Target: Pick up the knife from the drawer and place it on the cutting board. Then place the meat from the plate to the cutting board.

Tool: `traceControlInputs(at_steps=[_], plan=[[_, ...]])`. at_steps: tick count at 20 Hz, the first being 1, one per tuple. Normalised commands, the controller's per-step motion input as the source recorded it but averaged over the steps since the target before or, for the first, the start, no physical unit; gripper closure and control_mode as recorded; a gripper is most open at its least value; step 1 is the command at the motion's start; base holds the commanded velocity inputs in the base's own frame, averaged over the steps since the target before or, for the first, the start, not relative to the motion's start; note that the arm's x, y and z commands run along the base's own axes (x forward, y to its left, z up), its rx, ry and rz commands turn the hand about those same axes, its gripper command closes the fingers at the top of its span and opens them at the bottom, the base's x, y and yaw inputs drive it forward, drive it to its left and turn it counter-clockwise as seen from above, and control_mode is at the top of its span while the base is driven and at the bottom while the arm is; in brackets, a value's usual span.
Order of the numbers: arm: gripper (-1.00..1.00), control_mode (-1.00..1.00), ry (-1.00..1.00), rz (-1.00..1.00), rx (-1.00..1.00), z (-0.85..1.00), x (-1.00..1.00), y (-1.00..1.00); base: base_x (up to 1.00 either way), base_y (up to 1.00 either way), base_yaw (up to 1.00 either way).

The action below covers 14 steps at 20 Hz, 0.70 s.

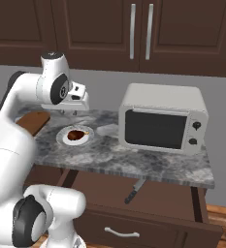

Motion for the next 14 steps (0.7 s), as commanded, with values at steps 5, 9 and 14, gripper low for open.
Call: traceControlInputs(at_steps=[5, 9, 14], plan=[[-1.00, -1.00, -0.02, 0.00, 0.00, 0.00, -0.43, -0.02, 0.00, 0.00, 0.00], [-1.00, -1.00, -0.08, -0.01, 0.00, 0.01, -0.63, 0.00, 0.00, 0.00, 0.00], [-1.00, -1.00, -0.09, 0.00, 0.00, 0.01, -0.61, 0.00, 0.00, 0.00, 0.00]])
